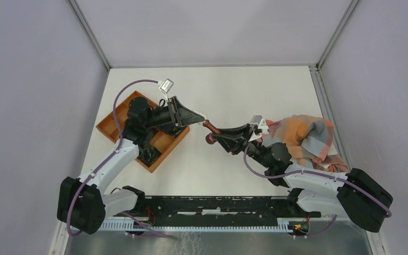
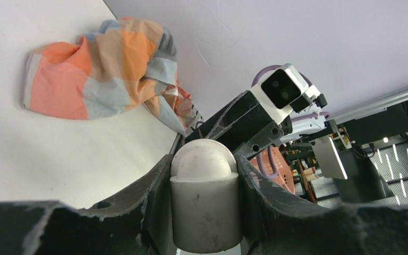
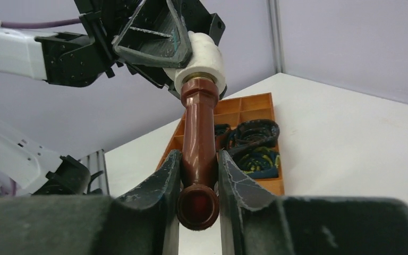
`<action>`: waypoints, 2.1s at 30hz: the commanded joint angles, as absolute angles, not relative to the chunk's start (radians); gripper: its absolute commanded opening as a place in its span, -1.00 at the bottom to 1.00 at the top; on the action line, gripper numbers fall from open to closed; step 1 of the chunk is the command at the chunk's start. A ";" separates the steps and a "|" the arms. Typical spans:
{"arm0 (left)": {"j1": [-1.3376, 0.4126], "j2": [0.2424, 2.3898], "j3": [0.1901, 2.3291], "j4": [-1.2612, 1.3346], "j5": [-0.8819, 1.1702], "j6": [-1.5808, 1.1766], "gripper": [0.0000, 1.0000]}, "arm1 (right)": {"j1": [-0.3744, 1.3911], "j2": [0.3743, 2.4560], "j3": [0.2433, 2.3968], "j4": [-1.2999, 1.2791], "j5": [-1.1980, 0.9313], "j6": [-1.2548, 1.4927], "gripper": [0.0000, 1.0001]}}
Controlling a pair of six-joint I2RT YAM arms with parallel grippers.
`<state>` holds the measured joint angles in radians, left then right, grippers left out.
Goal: Install the water faucets
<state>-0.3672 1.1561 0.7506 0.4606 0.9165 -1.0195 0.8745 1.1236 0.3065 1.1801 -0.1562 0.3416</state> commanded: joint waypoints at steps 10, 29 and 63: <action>-0.366 1.122 0.700 0.645 1.047 -0.841 -0.96 | 0.840 1.139 0.568 0.856 -0.505 1.022 -1.00; -0.365 1.049 0.652 0.682 0.893 -0.853 -0.96 | 0.786 1.417 0.374 1.860 -0.553 1.921 -1.00; -0.324 1.071 0.838 0.174 0.557 -1.037 -0.96 | 0.863 0.662 0.549 0.091 -0.037 0.091 0.96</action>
